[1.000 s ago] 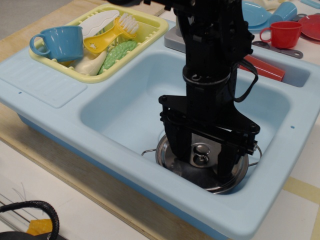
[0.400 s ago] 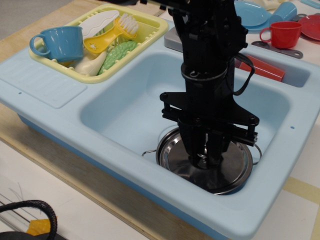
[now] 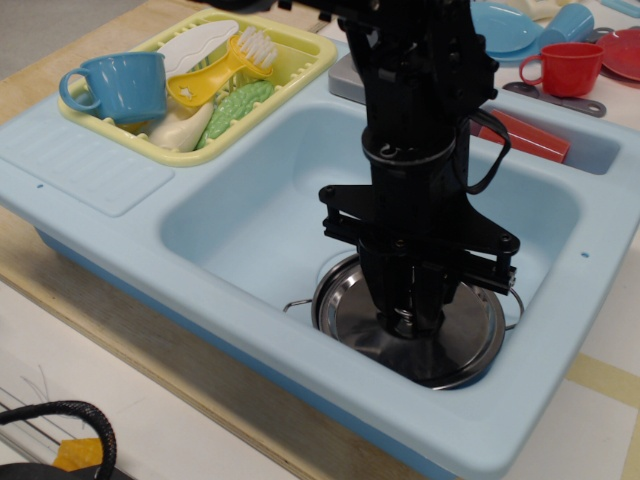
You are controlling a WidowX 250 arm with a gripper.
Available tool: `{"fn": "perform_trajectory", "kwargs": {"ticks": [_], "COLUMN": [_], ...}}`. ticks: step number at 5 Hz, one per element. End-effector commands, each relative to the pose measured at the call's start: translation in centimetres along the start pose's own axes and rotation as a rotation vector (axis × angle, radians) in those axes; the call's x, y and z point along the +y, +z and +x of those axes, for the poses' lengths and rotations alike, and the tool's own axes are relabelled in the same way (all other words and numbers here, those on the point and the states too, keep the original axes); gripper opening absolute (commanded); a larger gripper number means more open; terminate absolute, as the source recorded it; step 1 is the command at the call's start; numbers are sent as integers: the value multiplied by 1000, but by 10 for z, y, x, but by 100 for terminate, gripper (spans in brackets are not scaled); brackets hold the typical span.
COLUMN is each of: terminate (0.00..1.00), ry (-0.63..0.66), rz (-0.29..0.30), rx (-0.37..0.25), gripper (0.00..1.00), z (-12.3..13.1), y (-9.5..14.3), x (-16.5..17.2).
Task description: Take lid off pot or pan
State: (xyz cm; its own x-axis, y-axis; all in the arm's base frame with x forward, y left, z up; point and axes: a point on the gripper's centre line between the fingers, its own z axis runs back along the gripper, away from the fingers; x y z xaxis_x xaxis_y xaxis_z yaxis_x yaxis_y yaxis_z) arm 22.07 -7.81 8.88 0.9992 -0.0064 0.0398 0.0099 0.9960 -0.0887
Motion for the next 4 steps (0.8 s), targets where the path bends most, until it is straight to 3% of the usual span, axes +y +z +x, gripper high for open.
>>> {"fn": "perform_trajectory", "kwargs": {"ticks": [1,4], "terminate": [0,0], "ry": [-22,-17], "rz": [51,54], "rx": [-15,-55], "gripper": [0,0], "z": [15,52], "y": [30,52], "x": [-2,39]}}
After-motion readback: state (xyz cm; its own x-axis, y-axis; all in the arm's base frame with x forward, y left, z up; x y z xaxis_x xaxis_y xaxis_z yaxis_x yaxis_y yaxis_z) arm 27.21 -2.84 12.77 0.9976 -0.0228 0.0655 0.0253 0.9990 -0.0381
